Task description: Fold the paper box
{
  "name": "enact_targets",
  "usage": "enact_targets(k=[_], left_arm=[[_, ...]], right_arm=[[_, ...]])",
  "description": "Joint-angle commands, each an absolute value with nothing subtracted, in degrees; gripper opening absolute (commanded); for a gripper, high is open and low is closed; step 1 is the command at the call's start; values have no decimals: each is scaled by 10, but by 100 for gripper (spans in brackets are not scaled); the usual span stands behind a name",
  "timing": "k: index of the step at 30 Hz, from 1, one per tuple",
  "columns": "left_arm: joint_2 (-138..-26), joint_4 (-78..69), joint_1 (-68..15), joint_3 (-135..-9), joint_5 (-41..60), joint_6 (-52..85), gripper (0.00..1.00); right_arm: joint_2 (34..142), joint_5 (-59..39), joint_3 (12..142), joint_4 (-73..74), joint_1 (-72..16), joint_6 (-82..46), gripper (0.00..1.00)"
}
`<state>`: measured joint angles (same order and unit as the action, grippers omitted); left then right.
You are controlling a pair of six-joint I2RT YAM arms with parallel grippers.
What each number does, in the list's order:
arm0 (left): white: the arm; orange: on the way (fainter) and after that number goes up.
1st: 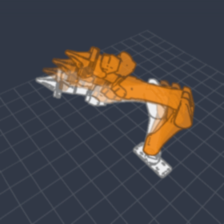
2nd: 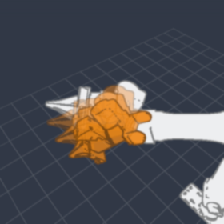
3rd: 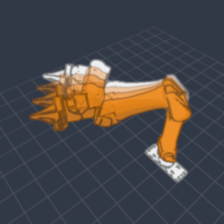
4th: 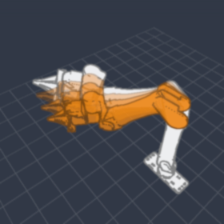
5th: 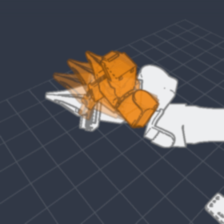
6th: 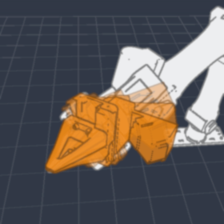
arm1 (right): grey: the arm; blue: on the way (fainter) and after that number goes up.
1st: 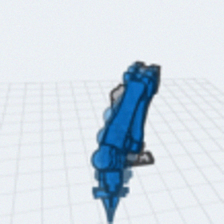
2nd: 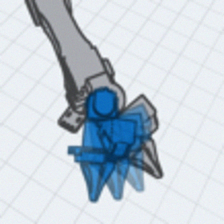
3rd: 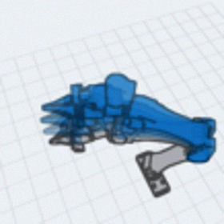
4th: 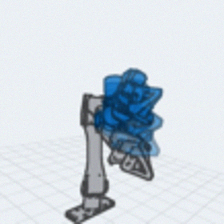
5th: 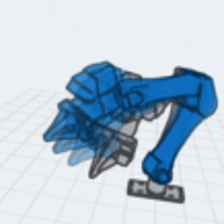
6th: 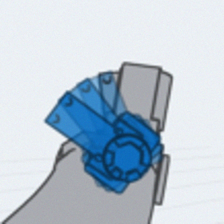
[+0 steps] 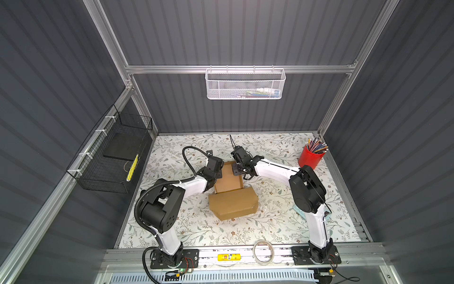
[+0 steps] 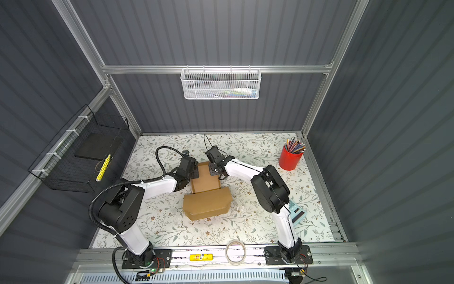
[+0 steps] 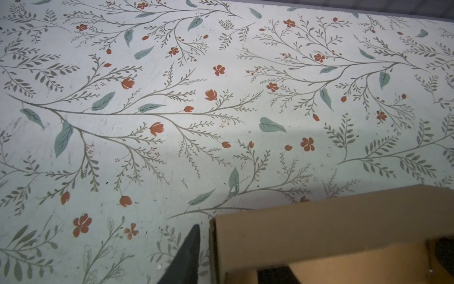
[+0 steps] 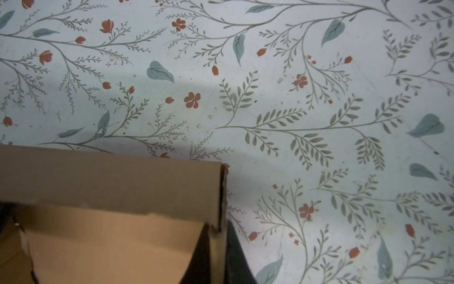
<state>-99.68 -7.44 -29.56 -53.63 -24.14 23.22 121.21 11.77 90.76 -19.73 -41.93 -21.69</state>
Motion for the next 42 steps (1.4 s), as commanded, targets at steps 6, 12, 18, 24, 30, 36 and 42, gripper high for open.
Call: enact_targets(k=[6,12,18,24,30,36,42], left_arm=[[-1019,-90,-295,-546,-232,239,38],[-1028,-91,-295,-549,-229,241,39],[-1034,-92,-295,-548,-231,241,39],[-1039,-92,-295,-549,-232,243,41],[-1039,-92,-295,-549,-236,243,44],[-1033,-85,-294,-561,-245,236,48],[-1024,-70,-291,-582,-253,223,52]], right_arm=[[1230,110,908,-198,-416,-225,11],[1233,110,910,-201,-414,-225,13],[1234,111,910,-204,-412,-225,16],[1239,109,911,-206,-411,-229,20],[1239,110,910,-207,-411,-228,26],[1236,111,914,-211,-411,-228,33],[1234,111,923,-214,-409,-226,37]])
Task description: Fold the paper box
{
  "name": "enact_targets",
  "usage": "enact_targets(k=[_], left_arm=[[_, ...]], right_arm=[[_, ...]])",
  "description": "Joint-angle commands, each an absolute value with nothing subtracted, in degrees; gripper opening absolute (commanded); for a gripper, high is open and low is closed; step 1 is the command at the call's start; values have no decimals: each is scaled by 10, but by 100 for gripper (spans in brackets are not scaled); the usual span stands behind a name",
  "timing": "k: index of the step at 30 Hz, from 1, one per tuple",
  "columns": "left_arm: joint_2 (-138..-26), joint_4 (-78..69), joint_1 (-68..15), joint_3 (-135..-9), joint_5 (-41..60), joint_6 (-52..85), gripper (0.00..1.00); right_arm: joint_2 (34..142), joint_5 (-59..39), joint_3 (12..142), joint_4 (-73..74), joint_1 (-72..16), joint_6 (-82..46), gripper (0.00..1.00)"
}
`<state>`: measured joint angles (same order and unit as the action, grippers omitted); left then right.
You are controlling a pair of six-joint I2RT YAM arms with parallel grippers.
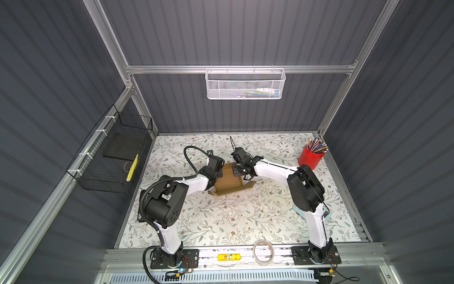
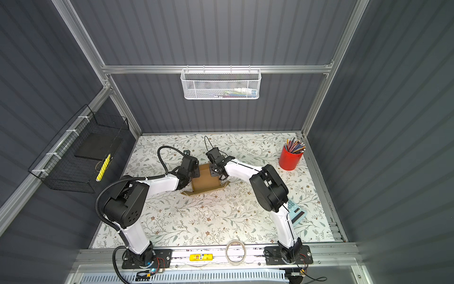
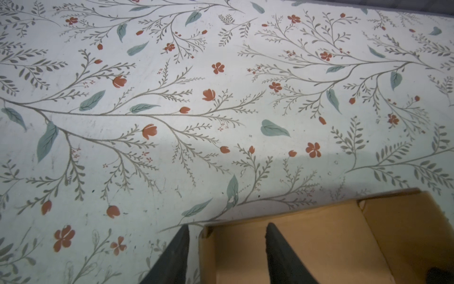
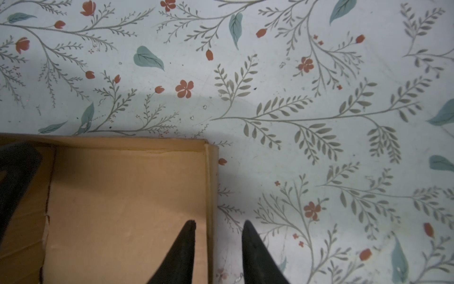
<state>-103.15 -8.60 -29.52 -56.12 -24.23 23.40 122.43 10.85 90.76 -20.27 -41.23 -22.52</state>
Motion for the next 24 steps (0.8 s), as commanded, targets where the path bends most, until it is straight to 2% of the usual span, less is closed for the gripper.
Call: enact_targets(k=[1,6,24], left_arm=[[-1022,-68,-290,-586,-254,220,52],[-1011,-51,-289,-604,-263,207,53],[-950,-25,-273,-618,-283,177,54]], right_arm=[[1233,111,924,-214,-409,-226,38],[1230,107,931,-214,-405,-224,44],[1216,100,951,-210,-398,-212,51]])
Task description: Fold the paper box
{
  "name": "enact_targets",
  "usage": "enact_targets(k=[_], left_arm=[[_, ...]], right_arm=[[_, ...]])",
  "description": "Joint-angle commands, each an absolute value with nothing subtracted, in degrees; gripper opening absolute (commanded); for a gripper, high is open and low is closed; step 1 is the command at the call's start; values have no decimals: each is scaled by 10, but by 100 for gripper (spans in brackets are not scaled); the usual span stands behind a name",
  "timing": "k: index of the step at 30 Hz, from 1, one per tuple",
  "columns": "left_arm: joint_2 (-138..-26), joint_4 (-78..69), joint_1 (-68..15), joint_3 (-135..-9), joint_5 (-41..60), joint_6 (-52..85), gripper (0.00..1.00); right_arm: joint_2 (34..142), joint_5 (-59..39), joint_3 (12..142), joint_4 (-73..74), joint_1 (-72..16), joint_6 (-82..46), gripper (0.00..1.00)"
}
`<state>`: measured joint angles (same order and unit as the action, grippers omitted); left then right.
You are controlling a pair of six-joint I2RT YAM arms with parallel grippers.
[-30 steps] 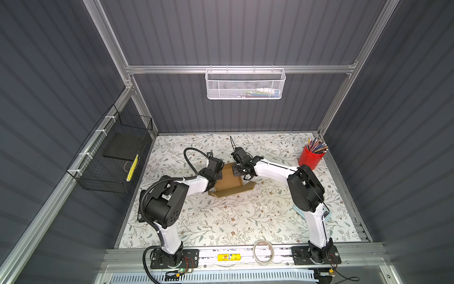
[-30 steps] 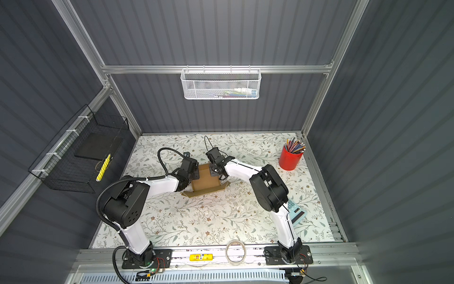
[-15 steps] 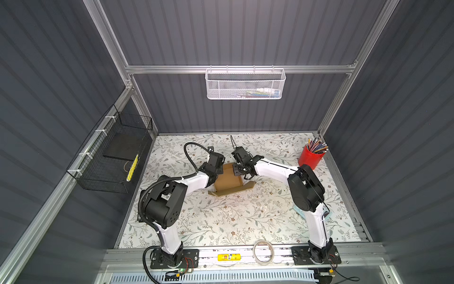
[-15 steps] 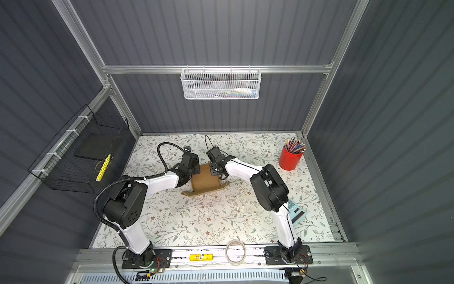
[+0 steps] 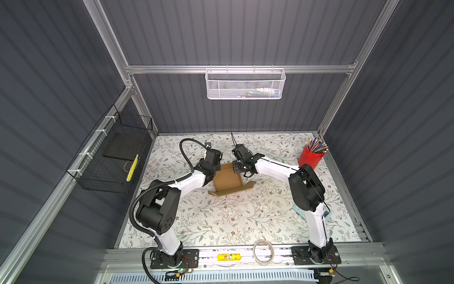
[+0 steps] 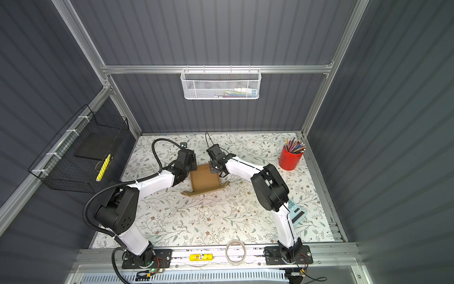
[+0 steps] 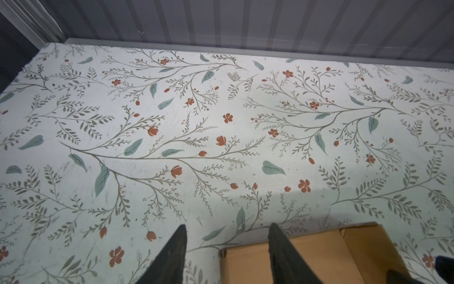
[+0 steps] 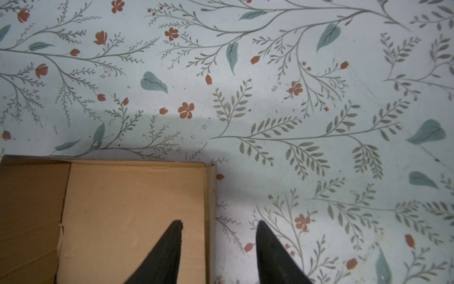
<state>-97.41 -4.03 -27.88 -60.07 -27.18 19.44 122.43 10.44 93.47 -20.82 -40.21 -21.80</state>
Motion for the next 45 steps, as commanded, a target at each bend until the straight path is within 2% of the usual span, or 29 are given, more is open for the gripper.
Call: enact_targets(k=[1,13,31,35,40,45], left_arm=[[-946,-23,-271,-619,-283,175,54],[-862,50,-257,-640,-258,170,53],[-682,326,-261,-676,-199,222,52],[-649,372,-285,-667,-211,257,52],[-631,465,-361,-679,-277,309,51],[-579,523,-379,-647,-261,387,50]], right_arm=[[1216,99,951,-211,-397,-211,52],[1190,85,956,-208,-382,-196,54],[1109,56,951,-215,-348,-135,54],[1081,44,933,-220,-345,-120,54],[1050,38,910,-235,-345,-106,53],[1023,18,893,-249,-344,-95,51]])
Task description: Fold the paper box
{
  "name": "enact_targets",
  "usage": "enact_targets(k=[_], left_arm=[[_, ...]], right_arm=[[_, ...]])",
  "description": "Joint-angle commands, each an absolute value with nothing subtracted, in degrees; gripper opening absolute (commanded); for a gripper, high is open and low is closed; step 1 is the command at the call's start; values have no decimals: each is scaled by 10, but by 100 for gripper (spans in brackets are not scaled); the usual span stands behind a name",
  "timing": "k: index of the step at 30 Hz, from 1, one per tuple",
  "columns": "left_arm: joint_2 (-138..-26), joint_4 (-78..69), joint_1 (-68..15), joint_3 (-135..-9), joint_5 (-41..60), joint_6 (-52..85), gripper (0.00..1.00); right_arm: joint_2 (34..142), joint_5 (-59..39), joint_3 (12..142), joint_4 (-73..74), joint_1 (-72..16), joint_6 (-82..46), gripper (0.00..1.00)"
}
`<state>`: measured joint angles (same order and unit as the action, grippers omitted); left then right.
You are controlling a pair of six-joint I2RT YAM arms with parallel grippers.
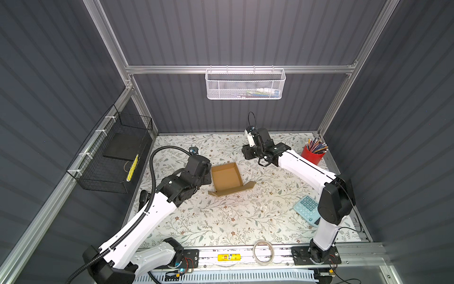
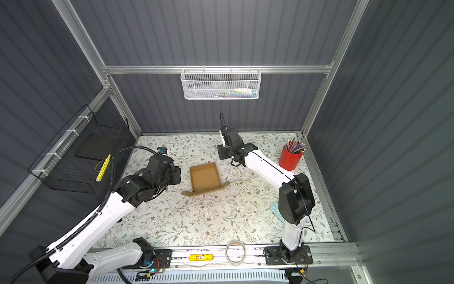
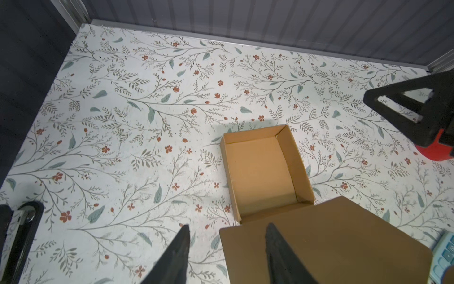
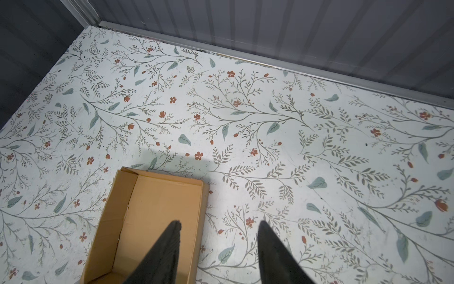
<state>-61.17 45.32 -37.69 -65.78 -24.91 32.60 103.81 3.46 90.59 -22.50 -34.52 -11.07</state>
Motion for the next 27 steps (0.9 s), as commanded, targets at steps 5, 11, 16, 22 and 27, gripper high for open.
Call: enact_targets(k=[5,11,16,22,27], left_arm=[[-549,559,-390,-606,-224,447,48],[-535,561,-437,-568,-211,499,48],[-530,585,-462,-555,-196,521,48],[-527,618,-467,-539,-161,530,48],[-522,596,-469,-502,-142,548,48]], right_arm=[[984,-1,860,-246,-344,-83,46],[947,-24,821,-238,-344,-85,44],[935,-26,805,-236,-344,-86,43],[931,-40,797,-235,-344,-82,41],[938,-62,784,-226,-345,-80,40]])
